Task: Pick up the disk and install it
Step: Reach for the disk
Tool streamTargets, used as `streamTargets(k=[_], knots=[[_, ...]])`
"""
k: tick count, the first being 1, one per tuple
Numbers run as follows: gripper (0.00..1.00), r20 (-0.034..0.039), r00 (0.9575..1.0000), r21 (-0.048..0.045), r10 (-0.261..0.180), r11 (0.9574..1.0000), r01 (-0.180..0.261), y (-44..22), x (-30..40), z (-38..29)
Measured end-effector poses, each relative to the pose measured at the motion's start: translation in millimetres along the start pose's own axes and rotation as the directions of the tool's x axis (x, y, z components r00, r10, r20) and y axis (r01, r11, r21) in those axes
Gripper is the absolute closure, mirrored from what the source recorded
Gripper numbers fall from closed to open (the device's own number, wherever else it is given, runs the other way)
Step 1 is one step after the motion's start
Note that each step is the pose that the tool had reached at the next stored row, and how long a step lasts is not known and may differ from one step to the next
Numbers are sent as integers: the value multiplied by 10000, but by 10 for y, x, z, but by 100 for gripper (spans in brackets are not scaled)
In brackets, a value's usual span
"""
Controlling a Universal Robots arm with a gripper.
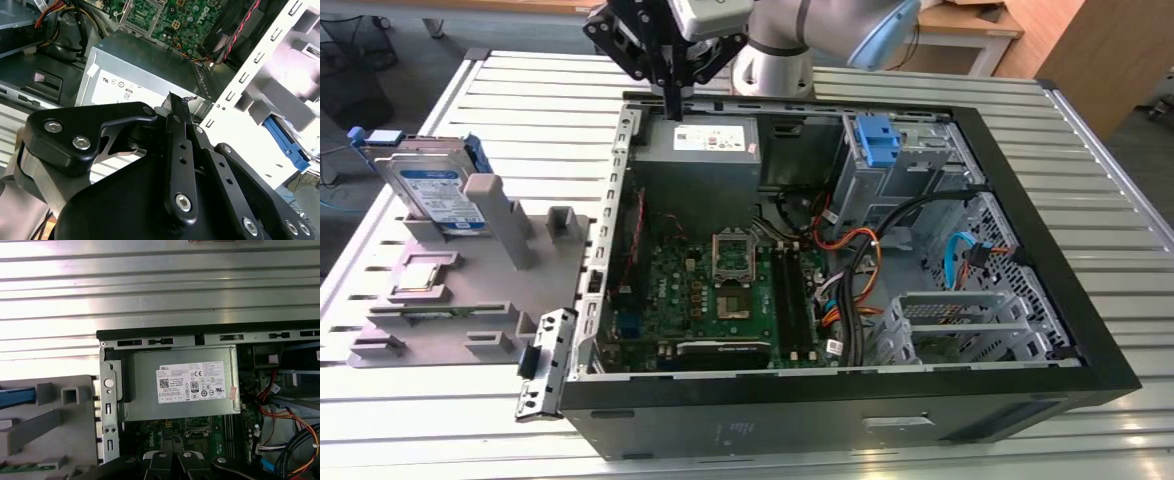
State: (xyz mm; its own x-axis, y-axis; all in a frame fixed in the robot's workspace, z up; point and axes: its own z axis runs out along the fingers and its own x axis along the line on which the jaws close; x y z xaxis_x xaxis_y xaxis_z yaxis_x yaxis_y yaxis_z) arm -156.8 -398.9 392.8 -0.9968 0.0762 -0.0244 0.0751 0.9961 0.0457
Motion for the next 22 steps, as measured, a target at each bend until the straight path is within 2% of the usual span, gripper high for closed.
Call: streamTargets(k=[22], knots=[[89,0,10000,-9,0,10000,0,-31,395,16]])
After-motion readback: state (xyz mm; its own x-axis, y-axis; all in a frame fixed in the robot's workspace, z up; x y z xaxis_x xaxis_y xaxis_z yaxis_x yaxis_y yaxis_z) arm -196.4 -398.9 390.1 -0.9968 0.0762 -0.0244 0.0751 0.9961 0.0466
